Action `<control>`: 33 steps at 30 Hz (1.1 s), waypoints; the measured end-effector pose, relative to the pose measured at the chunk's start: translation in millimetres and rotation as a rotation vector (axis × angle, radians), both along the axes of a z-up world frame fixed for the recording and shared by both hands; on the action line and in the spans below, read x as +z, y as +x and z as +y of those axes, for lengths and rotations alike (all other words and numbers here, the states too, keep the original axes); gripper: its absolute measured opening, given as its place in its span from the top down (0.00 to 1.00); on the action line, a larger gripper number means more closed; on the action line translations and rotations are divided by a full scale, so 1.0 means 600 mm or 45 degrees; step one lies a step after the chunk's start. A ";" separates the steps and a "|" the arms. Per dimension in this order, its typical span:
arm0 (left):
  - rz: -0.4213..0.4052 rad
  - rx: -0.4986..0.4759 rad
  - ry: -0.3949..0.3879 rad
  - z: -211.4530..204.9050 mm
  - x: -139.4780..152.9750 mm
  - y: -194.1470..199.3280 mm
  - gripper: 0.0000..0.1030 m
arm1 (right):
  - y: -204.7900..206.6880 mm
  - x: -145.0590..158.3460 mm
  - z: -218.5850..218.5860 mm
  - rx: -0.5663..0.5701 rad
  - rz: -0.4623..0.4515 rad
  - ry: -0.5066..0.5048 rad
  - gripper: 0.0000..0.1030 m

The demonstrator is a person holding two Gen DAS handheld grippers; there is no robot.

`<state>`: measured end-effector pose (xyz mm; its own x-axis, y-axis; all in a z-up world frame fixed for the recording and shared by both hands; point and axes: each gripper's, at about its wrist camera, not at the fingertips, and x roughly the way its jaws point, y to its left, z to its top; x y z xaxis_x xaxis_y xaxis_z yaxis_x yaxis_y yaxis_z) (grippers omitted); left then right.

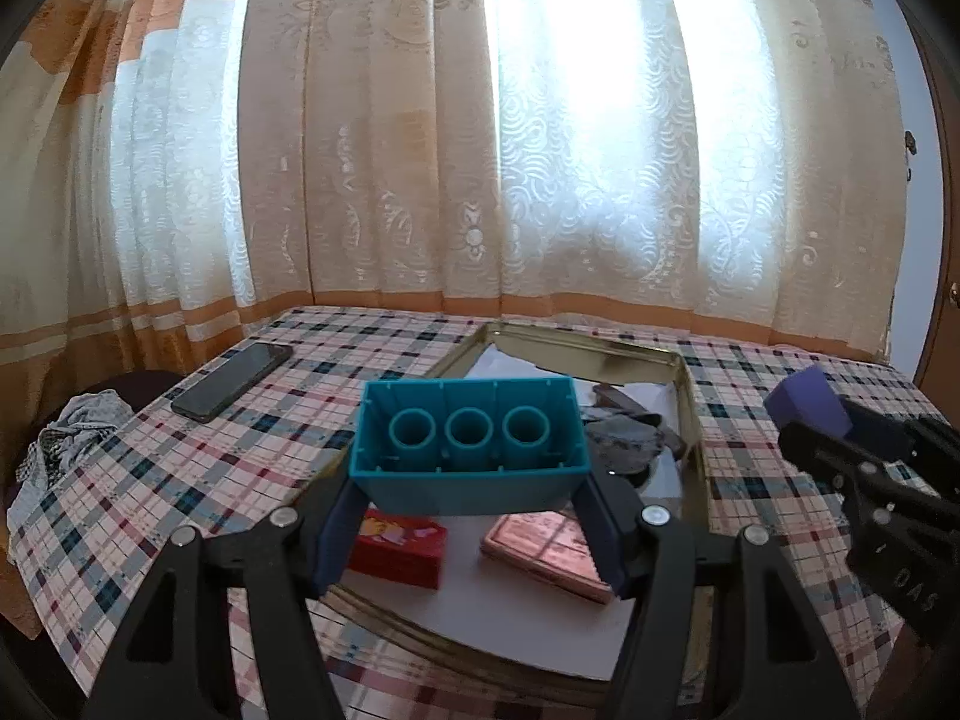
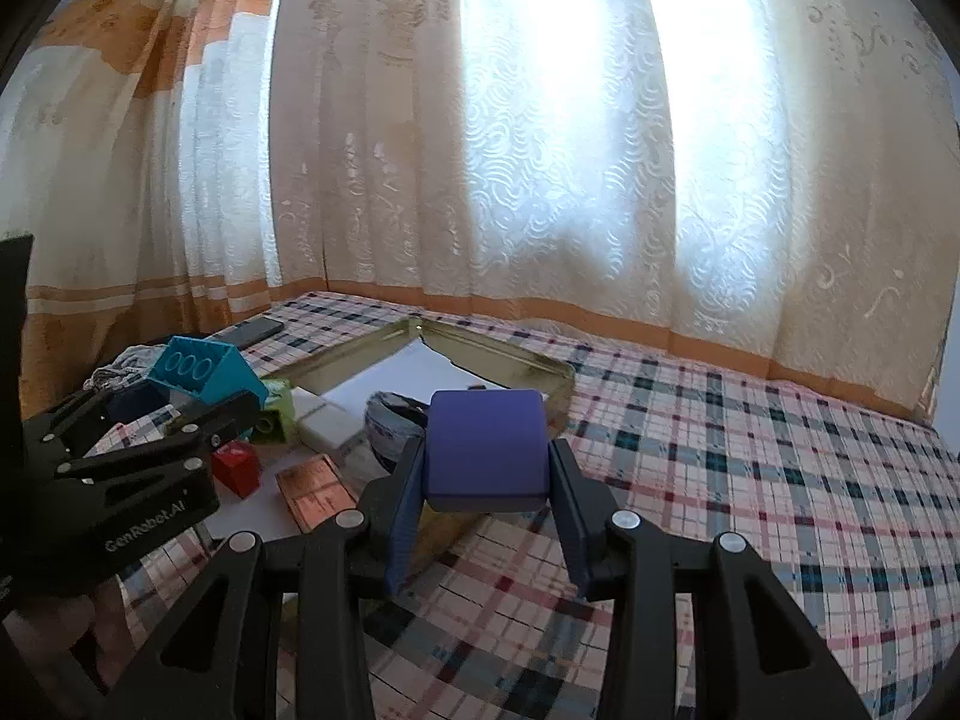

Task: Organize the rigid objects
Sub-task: 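Carry the purple cube and teal brick toward the gold tray with both grippers, then lower the purple cube and teal brick into the tray and open both grippers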

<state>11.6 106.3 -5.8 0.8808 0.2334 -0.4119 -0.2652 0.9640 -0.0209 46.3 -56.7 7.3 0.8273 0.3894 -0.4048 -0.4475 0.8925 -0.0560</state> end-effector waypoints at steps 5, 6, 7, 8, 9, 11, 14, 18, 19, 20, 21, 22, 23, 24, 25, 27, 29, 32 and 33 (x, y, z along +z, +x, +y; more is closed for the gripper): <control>0.020 0.019 0.020 0.015 0.002 0.006 0.38 | 0.005 0.014 0.017 0.038 0.000 0.007 0.58; 0.024 0.026 0.023 0.020 0.003 0.008 0.38 | 0.008 0.018 0.023 0.049 -0.002 0.008 0.58; 0.028 0.031 0.026 0.023 0.003 0.010 0.38 | 0.010 0.021 0.027 0.057 -0.002 0.007 0.58; 0.034 0.038 0.030 0.029 0.004 0.012 0.38 | 0.012 0.024 0.030 0.066 -0.003 0.006 0.58; 0.039 0.041 0.029 0.032 0.005 0.013 0.38 | 0.015 0.029 0.038 0.083 -0.004 0.006 0.58; 0.047 0.046 0.031 0.038 0.006 0.017 0.38 | 0.020 0.034 0.047 0.103 -0.004 0.003 0.58; 0.063 0.044 0.032 0.046 0.009 0.023 0.38 | 0.030 0.041 0.066 0.132 -0.001 -0.004 0.58; 0.091 0.043 0.038 0.054 0.010 0.032 0.38 | 0.046 0.046 0.092 0.170 0.028 -0.001 0.58; 0.097 0.040 0.034 0.056 0.010 0.034 0.38 | 0.049 0.046 0.097 0.175 0.033 -0.003 0.58; 0.105 0.037 0.029 0.057 0.011 0.035 0.38 | 0.050 0.046 0.101 0.182 0.039 -0.005 0.58; 0.110 0.035 0.027 0.059 0.011 0.037 0.38 | 0.054 0.046 0.107 0.190 0.049 -0.005 0.58; 0.121 0.035 0.028 0.060 0.010 0.039 0.38 | 0.057 0.045 0.111 0.196 0.057 -0.007 0.58; 0.134 0.038 0.028 0.062 0.009 0.042 0.38 | 0.062 0.044 0.117 0.202 0.066 -0.014 0.58; 0.145 0.037 0.023 0.063 0.008 0.045 0.38 | 0.063 0.043 0.120 0.204 0.073 -0.018 0.58; 0.155 0.033 0.019 0.064 0.007 0.047 0.38 | 0.068 0.041 0.123 0.208 0.086 -0.019 0.58; 0.175 0.023 0.008 0.068 0.003 0.053 0.38 | 0.080 0.037 0.131 0.212 0.117 -0.022 0.58; 0.191 0.014 0.001 0.070 -0.001 0.058 0.38 | 0.089 0.035 0.136 0.209 0.133 -0.028 0.58; 0.206 0.001 -0.009 0.070 -0.006 0.062 0.38 | 0.104 0.030 0.145 0.199 0.157 -0.049 0.58; 0.206 -0.003 -0.005 0.069 -0.007 0.062 0.38 | 0.108 0.028 0.146 0.198 0.165 -0.055 0.58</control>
<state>48.7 147.9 -9.8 0.8033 0.2296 -0.5495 -0.2634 0.9645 0.0179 111.0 30.9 24.2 0.6984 0.4885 -0.5231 -0.5857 0.8101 -0.0254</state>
